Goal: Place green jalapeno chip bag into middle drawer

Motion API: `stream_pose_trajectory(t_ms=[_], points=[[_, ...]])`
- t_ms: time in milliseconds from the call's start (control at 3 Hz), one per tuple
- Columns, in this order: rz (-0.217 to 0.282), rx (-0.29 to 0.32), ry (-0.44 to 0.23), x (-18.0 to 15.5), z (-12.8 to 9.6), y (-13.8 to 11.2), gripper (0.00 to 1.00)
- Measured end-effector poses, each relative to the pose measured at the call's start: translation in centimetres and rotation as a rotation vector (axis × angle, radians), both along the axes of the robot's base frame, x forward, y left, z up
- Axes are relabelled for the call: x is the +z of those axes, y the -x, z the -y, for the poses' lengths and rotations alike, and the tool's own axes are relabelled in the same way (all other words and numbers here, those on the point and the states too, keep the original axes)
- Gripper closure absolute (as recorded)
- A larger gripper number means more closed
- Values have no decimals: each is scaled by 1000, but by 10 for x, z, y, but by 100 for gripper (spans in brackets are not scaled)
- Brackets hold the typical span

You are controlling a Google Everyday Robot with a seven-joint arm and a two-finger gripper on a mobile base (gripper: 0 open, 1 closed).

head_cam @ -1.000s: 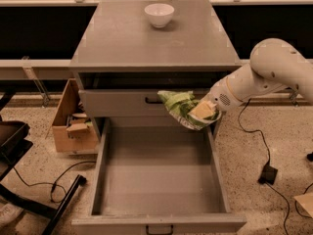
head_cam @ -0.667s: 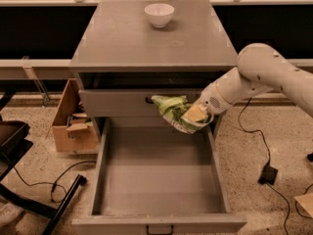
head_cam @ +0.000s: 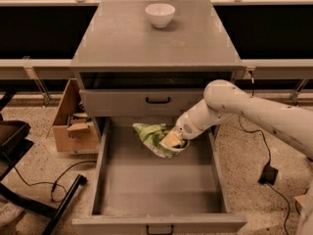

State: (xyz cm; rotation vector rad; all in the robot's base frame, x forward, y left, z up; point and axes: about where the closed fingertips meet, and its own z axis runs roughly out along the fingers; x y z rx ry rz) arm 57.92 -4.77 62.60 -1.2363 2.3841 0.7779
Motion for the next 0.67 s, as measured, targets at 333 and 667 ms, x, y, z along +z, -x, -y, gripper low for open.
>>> stream_pose_trajectory(t_ms=[333,667], points=[[-68,20,-25,-52,-39,7,100],[-160,31,-23,-114,-79,19,100]])
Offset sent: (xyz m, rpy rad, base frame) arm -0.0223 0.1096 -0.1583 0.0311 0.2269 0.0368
